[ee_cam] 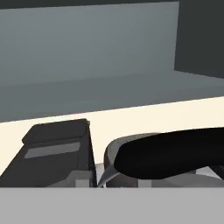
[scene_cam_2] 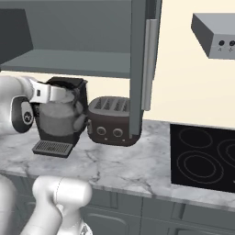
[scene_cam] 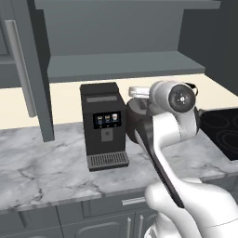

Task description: Open the cabinet, pick the kettle from the cabinet, and place it in the sink.

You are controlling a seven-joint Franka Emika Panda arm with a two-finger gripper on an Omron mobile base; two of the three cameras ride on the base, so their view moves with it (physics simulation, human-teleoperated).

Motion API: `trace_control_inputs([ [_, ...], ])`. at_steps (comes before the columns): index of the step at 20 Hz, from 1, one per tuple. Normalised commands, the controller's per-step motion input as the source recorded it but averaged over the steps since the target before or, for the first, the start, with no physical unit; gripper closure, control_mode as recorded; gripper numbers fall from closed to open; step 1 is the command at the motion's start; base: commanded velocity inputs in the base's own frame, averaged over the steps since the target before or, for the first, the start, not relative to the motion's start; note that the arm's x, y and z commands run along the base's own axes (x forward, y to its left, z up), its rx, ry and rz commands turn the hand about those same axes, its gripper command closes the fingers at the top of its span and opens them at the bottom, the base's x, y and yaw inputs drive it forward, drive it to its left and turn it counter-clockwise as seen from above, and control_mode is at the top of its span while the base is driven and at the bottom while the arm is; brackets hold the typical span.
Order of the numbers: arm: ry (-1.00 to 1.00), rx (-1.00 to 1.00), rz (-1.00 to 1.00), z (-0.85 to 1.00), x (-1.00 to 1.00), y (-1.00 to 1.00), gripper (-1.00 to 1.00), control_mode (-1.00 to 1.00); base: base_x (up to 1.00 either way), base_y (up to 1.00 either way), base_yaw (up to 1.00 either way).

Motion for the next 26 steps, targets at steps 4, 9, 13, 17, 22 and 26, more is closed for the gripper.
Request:
trace_control_inputs([
  [4,0.0,-0.09,0.05,-0.49,-0.03,-0.2,1.0,-1.0,0.0,0.0,0.0],
  [9,-0.06,-0.12,0.06,-0.48,0.0,-0.16,1.0,-1.0,0.0,0.0,0.0],
  [13,-0.01,-0.09,0.03,-0.43,0.03,-0.12,1.0,-1.0,0.0,0.0,0.0],
  [17,0.0,-0.01,0.0,-0.39,0.06,-0.05,1.0,-1.0,0.0,0.0,0.0],
  [22,0.0,0.0,0.0,-0.34,0.07,-0.04,1.0,-1.0,0.0,0.0,0.0],
  [26,-0.02,0.0,0.03,-0.38,0.09,-0.07,1.0,-1.0,0.0,0.0,0.0],
])
